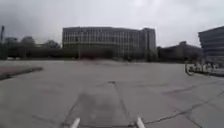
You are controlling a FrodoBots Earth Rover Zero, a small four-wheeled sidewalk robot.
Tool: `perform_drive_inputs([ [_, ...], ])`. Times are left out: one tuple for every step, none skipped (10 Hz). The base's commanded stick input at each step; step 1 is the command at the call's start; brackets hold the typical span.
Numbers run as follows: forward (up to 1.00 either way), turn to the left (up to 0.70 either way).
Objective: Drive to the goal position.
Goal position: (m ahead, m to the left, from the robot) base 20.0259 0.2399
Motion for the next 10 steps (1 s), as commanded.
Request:
perform_drive_inputs([
  [1.0,0.05],
  [1.0,0.05],
  [1.0,0.05],
  [1.0,0.05],
  [1.0,0.05],
  [1.0,-0.25],
  [1.0,-0.11],
  [1.0,0.05],
  [1.0,0.05],
  [1.0,0.05],
])
